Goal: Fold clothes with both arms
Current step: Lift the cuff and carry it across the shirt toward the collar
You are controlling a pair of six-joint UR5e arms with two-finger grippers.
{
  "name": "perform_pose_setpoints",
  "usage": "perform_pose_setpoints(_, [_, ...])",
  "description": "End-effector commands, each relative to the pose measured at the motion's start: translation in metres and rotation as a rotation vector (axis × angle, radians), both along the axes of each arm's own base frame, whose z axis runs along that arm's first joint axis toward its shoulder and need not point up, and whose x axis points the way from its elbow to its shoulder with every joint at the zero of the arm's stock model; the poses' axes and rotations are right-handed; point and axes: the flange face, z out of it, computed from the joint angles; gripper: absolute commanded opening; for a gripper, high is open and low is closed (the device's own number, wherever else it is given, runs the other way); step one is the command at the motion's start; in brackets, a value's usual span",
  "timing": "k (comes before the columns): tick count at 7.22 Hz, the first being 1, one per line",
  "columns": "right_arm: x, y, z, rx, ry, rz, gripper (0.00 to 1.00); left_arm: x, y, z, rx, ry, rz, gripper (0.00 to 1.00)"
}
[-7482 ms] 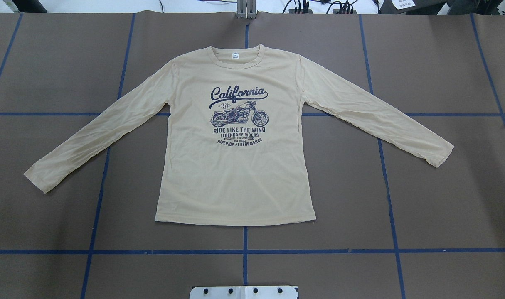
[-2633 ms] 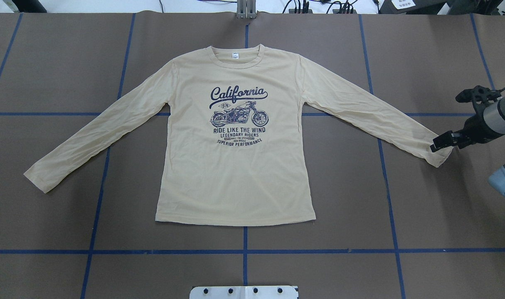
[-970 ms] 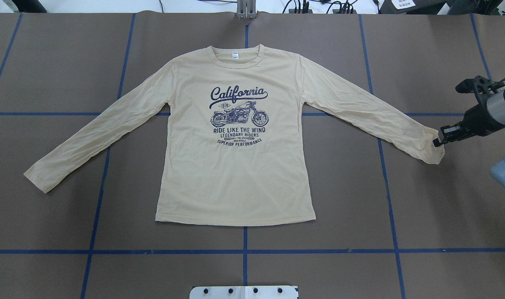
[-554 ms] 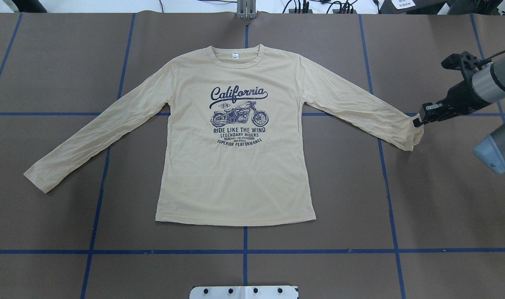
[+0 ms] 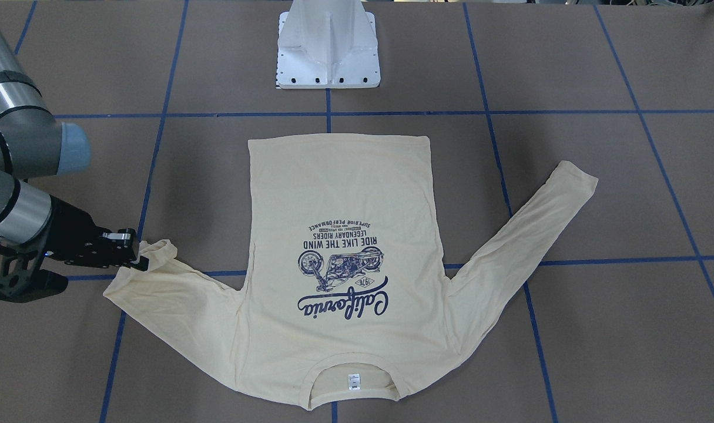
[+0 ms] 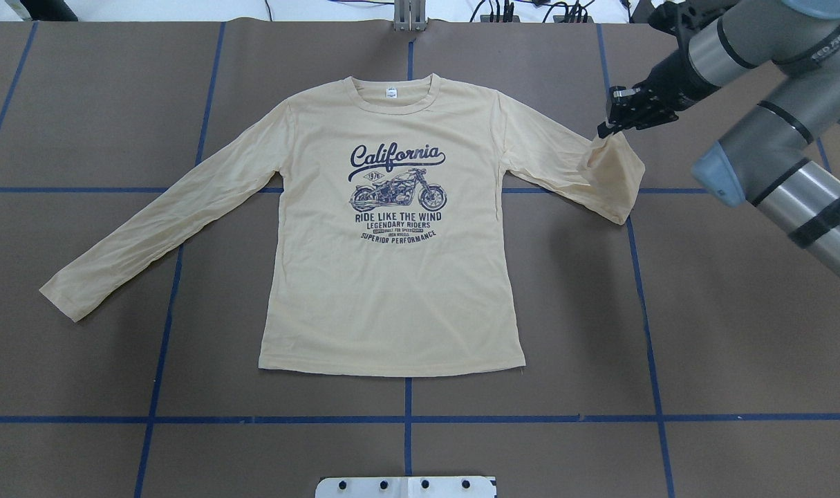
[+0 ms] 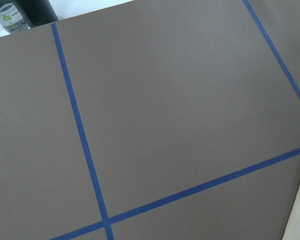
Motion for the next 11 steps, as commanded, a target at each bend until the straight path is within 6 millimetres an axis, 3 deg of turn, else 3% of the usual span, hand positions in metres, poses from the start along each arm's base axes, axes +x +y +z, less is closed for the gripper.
perform_pose_setpoints(1, [-0.035,-0.037,-0.078,0.040,-0.032,0.005,0.00,0.000,-0.001,0.000,-0.003,0.000,-0.001,1.00])
perform_pose_setpoints(3, [-0.042,-0.047,-0.147,0.115,-0.068,0.023,0.00,0.000,0.001,0.005,-0.012,-0.002,-0.002,1.00])
perform_pose_setpoints(5, [-0.051,-0.065,-0.232,0.195,-0.097,0.057,0.00,0.000,0.001,0.013,-0.033,-0.003,-0.007,1.00])
perform_pose_setpoints(6, [-0.082,-0.062,-0.266,0.225,-0.096,0.060,0.00,0.000,0.001,0.019,-0.042,-0.005,-0.007,1.00])
perform_pose_setpoints(7, [-0.130,-0.048,-0.285,0.267,-0.066,0.106,0.00,0.000,0.000,0.025,-0.051,-0.007,-0.005,1.00])
perform_pose_setpoints(10, [-0.211,-0.017,-0.303,0.300,-0.019,0.138,0.00,0.000,-0.002,0.041,-0.076,-0.009,-0.006,1.00])
perform_pose_setpoints(11, [-0.226,-0.015,-0.303,0.302,0.002,0.158,0.00,0.000,-0.003,0.047,-0.071,-0.008,-0.007,1.00])
